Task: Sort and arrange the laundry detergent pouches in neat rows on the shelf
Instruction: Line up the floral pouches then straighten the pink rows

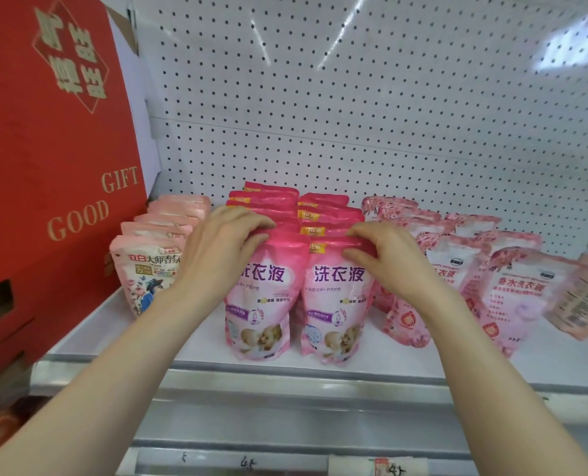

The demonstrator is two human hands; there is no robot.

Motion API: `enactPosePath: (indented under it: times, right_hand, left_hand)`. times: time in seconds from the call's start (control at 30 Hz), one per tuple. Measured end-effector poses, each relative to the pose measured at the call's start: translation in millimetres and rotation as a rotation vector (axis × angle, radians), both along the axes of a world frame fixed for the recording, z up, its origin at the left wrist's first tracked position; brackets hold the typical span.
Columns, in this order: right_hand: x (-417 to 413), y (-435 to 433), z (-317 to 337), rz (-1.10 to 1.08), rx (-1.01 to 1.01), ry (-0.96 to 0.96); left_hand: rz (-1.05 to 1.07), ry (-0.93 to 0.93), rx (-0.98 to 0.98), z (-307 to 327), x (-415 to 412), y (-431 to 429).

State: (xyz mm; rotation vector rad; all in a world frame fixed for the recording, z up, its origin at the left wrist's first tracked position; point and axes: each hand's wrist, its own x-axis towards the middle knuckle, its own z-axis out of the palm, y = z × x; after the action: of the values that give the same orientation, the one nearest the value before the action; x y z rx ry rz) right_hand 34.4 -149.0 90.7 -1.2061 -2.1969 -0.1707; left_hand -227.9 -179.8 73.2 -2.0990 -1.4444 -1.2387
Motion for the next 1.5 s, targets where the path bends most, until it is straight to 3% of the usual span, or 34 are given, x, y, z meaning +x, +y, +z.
enactPosePath:
  times: [0.13,0.33,0.73,0.9,1.13,1.33,1.5]
  right_hand:
    - [12.0,-13.1,-12.5,-0.111,0.144,-0.010]
    - [65.2,-54.7,-53.1,-0.223,0.305,0.064]
    - [238.6,-125.4,-158.6,-0.510,0.095,0.430]
    - [346.6,-89.8,-144.8,-0.590,0.136,0.505]
    - [475.7,22.6,-70.2,-0.635,0.114,0.485]
    - [488.1,90.4,-41.2,-0.529,-0.241,0.397]
    - [478.0,73.4,-38.2,-0.439,-0.173,0.459]
  left_hand:
    - [0.004,0.056,0.112,-8.0,12.0,-12.8]
    - [-0.168,0.055,0.178,-42.6,55.2,-33.5]
    - [-0.455,0.046,-0.077,-116.7,231.2,-37.6]
    - [-0.452,0.054,-0.115,-123.3,332.5,-14.4]
    - [-0.364,0.027,-0.128,-124.1,455.8,18.3]
    - [-0.270,0.018,-0.171,-130.6,499.1,34.3]
    - [-0.233,-0.019,-0.234,-129.5,527.4,44.3]
